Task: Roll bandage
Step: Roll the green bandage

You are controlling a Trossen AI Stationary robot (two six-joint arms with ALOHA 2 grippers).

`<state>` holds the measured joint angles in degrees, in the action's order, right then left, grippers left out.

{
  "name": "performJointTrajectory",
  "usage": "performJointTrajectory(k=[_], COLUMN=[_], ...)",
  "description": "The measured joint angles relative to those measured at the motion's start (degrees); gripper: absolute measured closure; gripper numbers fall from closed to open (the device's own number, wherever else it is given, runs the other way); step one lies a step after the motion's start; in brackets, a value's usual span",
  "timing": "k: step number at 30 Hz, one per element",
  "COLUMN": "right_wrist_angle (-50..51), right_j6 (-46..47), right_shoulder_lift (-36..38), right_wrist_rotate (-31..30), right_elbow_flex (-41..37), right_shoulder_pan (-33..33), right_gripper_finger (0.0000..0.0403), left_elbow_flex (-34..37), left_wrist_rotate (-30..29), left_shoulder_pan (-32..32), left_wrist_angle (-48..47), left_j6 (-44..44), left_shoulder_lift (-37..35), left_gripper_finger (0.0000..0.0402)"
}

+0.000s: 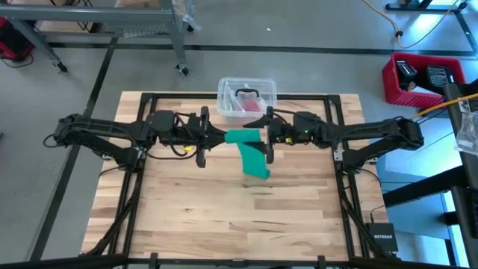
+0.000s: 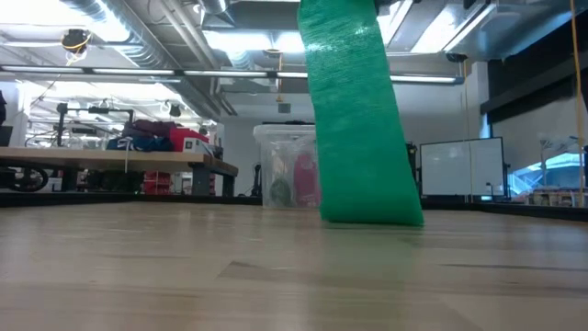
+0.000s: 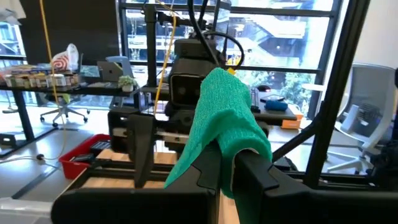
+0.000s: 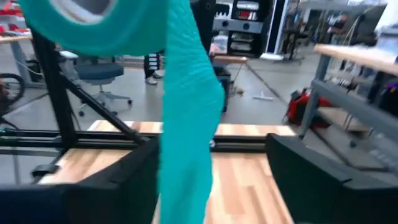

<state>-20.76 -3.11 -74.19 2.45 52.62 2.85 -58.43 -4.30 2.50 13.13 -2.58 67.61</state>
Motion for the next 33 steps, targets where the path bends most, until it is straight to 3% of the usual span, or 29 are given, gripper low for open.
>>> performJointTrajectory(k=[3,9,20,27,33], right_wrist_angle=[-0.1,1.7,1.1,3.4,4.8], right_j6=[-3.2,-11.5,-22.6,-24.1,-24.4], right_shoulder_lift=[-0.4,-0.4,-0.3,0.9,3.8], right_wrist_rotate=[-0.9,-1.6,-10.0,-13.0,-14.0], right_elbow_flex=[0.0,0.0,0.0,0.0,0.1], right_shoulder_pan=[0.2,0.2,0.7,2.2,2.7], right_gripper_finger=[0.0195,0.0381,0.0397,0.04,0.0401], left_elbow_flex=[0.0,0.0,0.0,0.1,0.1], left_wrist_rotate=[1.2,6.6,27.9,27.4,21.2], left_shoulder_pan=[0.3,1.9,5.7,9.6,14.4], left_wrist_angle=[0.0,0.0,-0.2,-4.4,-9.4], left_j6=[-0.2,3.9,4.6,7.7,15.1], left_shoulder_lift=[0.0,0.0,-0.1,-4.0,-8.2], left_gripper_finger=[0.0385,0.0385,0.0385,0.0385,0.0385])
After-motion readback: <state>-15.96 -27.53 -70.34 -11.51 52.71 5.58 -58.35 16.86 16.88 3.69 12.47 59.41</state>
